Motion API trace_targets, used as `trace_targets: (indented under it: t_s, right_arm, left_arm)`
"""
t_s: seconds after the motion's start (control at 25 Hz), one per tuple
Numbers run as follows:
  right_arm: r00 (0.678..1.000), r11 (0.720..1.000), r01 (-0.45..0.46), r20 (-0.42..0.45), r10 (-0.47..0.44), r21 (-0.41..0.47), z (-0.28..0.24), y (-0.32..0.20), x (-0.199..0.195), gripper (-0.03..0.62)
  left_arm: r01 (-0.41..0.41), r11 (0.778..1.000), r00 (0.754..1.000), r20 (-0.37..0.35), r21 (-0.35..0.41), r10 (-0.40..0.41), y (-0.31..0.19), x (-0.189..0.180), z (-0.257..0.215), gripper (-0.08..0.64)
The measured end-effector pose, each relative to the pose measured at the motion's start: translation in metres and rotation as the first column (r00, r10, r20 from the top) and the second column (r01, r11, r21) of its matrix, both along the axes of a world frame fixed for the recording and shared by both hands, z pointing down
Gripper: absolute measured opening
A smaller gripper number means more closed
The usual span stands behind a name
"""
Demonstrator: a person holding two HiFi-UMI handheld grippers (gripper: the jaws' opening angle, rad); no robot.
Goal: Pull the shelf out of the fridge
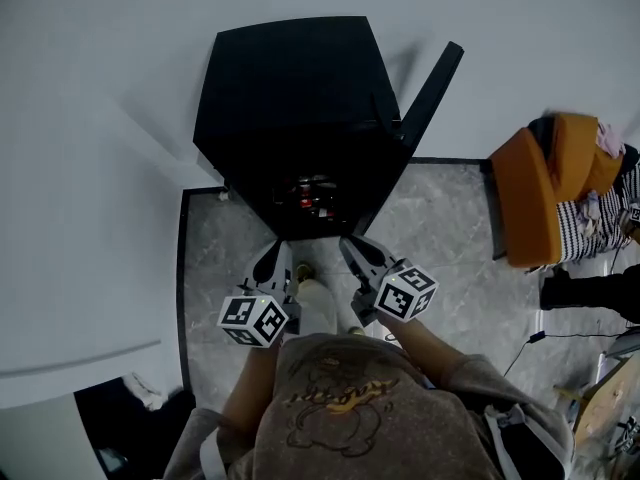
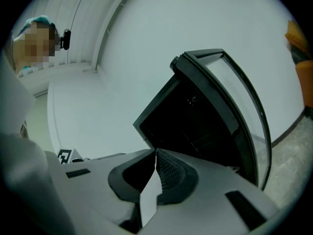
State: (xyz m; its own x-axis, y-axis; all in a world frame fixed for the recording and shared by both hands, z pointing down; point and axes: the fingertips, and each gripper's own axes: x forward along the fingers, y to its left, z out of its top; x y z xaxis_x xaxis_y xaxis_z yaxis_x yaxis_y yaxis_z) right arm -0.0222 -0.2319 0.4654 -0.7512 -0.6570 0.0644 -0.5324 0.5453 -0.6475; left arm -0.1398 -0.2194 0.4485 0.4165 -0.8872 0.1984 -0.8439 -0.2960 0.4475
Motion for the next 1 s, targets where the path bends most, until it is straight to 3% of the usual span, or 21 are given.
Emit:
trace_targets:
  t_s: [0.36, 0.68, 1.0]
  right_arm:
    - [0.998, 0.996, -0.049, 0.040, 0.052, -0.076, 0.044, -0.026, -0.008, 0.022]
    - [0.995, 0.985, -0.089, 0.040, 0.096, -0.149, 0.088, -0.044, -0.008, 0.023]
    - [0.982, 0.954, -0.145, 0.078, 0.171, -0.264, 0.141, -0.080, -0.017, 0.025]
  left_arm:
    - [-0.009, 0.997, 0.994, -0.107, -0.072, 0.001, -0.031, -0.002, 0.053, 0.006]
    - [-0.028, 0.992, 0.994, -0.113, -0.123, 0.014, -0.054, -0.002, 0.092, 0.006]
    - [-0.065, 0.982, 0.965, -0.262, -0.177, 0.017, -0.089, 0.000, 0.128, 0.012]
